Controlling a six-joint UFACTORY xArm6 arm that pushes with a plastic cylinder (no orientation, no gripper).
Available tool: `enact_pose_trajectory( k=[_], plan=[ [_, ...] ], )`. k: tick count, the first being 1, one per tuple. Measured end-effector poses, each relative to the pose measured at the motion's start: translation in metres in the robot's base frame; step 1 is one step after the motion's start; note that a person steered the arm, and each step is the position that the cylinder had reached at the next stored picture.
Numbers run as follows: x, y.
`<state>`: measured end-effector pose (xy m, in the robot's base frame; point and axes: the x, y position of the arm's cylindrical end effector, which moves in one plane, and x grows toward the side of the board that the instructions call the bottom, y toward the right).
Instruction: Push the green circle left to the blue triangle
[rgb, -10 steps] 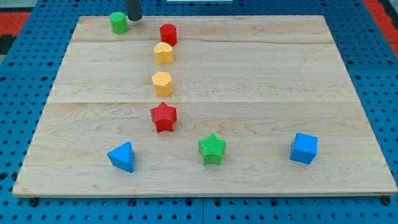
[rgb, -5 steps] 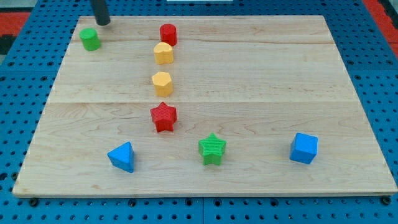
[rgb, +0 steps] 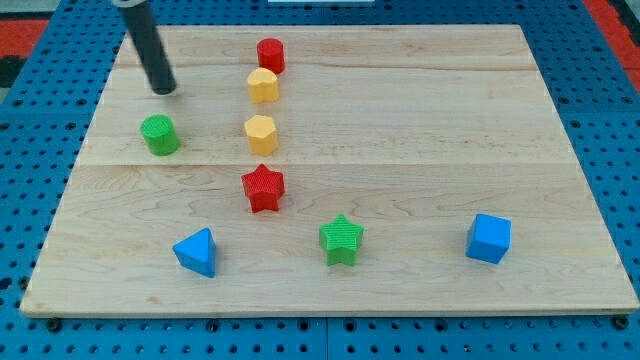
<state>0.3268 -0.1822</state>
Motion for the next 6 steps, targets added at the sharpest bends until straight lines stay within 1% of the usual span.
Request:
enact_pose_trajectory(
  k=[2, 3, 4, 5, 6],
  plan=[
    [0.118, -0.017],
    [0.184, -0.023],
    [0.222, -0.033],
    [0.190, -0.029],
    [0.199, -0.001]
  ],
)
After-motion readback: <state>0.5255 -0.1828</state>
